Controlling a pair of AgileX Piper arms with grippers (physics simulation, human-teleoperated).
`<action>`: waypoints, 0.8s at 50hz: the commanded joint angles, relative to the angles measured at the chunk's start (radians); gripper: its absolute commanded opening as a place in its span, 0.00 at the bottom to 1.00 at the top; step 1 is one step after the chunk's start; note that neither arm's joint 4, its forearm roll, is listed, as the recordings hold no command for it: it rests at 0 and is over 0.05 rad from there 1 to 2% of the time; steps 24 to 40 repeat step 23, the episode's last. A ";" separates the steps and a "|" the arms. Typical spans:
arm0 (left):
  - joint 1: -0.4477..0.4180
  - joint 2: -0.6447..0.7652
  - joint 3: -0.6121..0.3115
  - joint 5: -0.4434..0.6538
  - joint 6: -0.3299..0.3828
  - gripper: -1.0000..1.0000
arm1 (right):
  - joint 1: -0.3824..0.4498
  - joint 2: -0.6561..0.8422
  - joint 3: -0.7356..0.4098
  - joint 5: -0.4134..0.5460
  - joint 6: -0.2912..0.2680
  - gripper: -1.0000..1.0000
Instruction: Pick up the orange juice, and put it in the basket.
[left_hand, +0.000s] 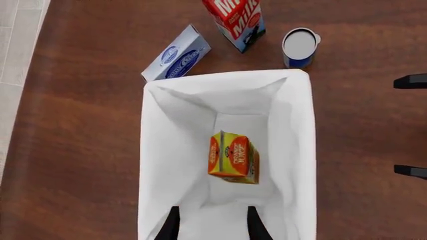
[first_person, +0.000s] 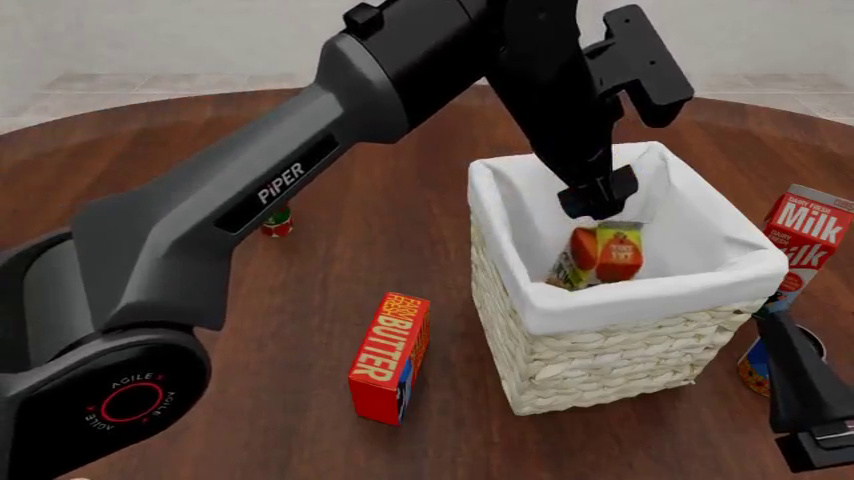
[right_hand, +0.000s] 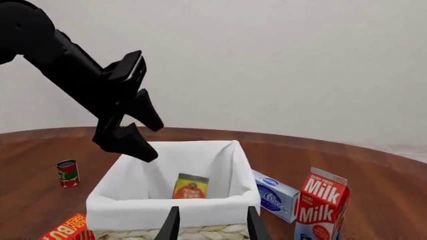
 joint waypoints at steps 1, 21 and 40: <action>-0.010 0.074 0.003 0.000 0.006 1.00 | 0.003 0.000 0.000 0.003 0.001 1.00; -0.030 -0.028 0.065 0.000 0.010 1.00 | 0.015 0.000 0.000 -0.005 -0.011 1.00; -0.036 -0.045 0.078 0.000 0.011 1.00 | 0.017 0.000 0.000 -0.009 -0.013 1.00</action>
